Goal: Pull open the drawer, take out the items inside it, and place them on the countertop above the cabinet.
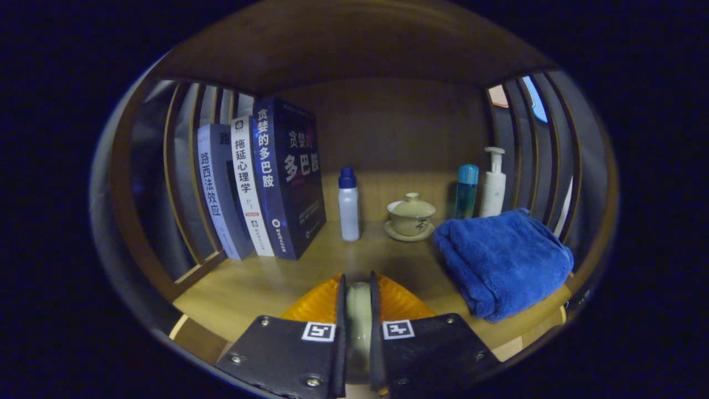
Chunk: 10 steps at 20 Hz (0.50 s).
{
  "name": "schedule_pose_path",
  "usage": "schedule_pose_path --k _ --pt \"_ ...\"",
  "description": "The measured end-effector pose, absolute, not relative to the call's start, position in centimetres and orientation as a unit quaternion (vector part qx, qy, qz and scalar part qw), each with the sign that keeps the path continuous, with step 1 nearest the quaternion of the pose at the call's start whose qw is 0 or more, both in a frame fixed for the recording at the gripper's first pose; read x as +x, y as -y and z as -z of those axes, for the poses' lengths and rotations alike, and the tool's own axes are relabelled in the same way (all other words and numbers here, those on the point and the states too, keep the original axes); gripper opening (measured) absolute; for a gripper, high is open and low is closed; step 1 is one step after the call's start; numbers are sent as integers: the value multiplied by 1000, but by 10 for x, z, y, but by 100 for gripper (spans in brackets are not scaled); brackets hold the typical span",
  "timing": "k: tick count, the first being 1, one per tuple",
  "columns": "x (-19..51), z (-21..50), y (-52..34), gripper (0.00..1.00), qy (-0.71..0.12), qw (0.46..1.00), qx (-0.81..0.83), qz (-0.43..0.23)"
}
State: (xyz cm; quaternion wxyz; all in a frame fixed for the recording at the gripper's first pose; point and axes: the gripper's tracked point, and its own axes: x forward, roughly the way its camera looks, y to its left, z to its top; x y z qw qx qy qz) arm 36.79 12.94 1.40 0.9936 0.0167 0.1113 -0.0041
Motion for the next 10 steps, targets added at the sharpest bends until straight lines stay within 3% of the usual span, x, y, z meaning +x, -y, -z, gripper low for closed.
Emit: schedule_pose_path --k 5,10 --pt "379 -27 -130 17 -13 1000 15 -1" --pt "379 -26 -130 17 -13 1000 16 -4"
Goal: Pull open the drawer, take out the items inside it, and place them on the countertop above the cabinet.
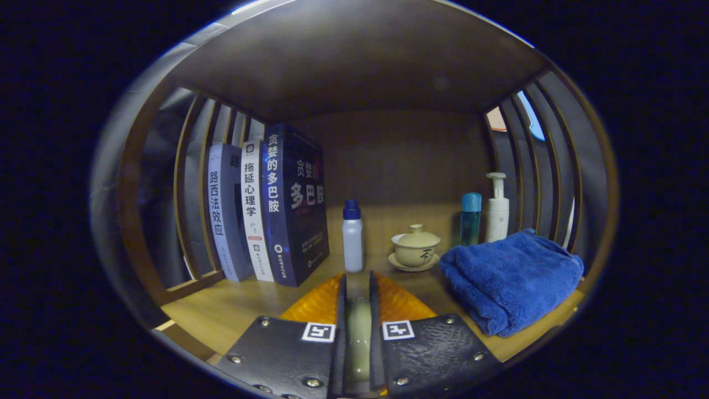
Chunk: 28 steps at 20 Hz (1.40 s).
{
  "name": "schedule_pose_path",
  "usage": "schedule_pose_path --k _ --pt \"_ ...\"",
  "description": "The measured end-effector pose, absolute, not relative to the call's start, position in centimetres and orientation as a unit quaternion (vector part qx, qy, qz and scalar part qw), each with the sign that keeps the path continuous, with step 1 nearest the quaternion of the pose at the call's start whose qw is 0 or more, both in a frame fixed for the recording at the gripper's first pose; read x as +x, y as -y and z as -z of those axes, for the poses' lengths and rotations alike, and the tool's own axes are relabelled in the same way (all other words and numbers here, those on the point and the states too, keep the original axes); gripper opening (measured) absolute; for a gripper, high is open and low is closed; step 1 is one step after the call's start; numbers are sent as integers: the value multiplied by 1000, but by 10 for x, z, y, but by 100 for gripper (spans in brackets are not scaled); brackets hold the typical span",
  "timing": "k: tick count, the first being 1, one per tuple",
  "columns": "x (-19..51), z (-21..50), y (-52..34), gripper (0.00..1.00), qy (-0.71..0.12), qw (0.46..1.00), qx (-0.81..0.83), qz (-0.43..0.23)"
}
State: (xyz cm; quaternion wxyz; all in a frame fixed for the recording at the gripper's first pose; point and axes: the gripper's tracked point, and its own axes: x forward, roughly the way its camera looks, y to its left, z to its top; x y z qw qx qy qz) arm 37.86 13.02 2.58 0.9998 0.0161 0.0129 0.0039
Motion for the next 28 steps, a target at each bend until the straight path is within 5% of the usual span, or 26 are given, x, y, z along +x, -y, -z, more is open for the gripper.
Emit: schedule_pose_path --k 6,8,13,28 --pt "379 -20 -125 23 -18 1000 -1 15" --pt "375 1 -124 28 -78 997 11 10" --pt "380 -1 -111 40 -71 996 25 36" --pt "360 -50 -122 40 27 998 -39 36"
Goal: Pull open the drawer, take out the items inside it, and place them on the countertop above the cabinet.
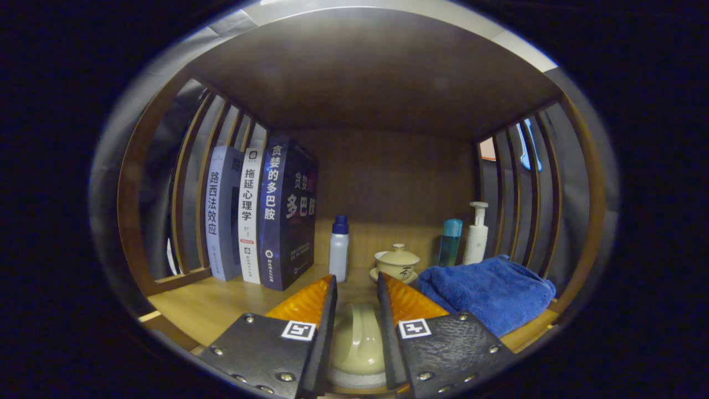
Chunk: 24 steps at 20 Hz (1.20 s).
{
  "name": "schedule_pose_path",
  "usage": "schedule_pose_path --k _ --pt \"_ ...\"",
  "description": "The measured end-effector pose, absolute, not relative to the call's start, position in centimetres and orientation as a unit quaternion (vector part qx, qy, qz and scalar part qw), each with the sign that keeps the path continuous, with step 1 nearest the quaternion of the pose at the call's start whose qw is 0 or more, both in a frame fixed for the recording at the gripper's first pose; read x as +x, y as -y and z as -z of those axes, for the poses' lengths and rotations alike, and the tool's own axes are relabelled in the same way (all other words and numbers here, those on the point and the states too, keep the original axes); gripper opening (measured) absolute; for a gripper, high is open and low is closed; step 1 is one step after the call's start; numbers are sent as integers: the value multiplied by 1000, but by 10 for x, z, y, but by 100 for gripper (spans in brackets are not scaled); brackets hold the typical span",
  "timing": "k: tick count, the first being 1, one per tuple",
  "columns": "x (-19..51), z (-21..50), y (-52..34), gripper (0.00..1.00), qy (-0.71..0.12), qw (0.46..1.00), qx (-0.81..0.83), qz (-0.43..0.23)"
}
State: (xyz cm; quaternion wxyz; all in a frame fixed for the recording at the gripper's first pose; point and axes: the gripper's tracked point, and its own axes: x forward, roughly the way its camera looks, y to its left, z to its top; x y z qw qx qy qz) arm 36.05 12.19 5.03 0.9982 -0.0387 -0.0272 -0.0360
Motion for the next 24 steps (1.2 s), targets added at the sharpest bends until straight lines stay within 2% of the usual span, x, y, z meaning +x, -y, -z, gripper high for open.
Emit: schedule_pose_path --k 7,15,20,24 --pt "355 -63 -124 40 61 995 -69 46" --pt "352 -65 -145 40 71 993 -96 19" --pt "351 -72 -131 40 78 994 -66 32" --pt "342 -89 -128 40 114 990 -74 45"
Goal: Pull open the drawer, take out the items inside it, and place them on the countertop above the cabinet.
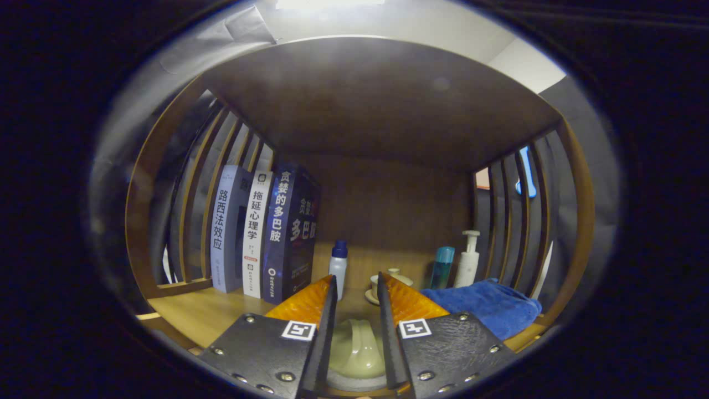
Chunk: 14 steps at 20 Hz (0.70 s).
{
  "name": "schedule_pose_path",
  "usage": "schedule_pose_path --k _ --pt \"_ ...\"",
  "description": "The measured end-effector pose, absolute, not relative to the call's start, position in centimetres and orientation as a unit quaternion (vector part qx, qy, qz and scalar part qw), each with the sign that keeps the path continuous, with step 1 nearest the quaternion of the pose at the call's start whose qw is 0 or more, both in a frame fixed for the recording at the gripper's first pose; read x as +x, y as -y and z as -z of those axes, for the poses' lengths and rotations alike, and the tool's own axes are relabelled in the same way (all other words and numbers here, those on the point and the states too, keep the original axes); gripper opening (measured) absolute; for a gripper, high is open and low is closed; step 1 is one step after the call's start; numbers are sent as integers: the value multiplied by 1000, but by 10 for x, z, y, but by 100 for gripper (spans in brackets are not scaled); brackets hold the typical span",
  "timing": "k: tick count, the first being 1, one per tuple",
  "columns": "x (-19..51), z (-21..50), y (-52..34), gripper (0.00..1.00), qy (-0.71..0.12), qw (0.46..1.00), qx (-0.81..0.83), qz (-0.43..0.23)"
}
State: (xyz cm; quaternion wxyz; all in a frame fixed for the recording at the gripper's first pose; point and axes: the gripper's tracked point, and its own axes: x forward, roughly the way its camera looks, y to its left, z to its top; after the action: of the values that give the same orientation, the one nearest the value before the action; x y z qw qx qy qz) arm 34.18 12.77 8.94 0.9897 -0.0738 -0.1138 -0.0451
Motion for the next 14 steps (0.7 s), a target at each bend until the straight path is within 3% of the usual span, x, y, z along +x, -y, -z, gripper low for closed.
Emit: schedule_pose_path --k 6,10,14 --pt "304 -149 -125 42 194 977 -63 69" --pt "251 -203 -144 42 220 975 -36 20" --pt "187 -200 -154 42 185 982 -34 -27"
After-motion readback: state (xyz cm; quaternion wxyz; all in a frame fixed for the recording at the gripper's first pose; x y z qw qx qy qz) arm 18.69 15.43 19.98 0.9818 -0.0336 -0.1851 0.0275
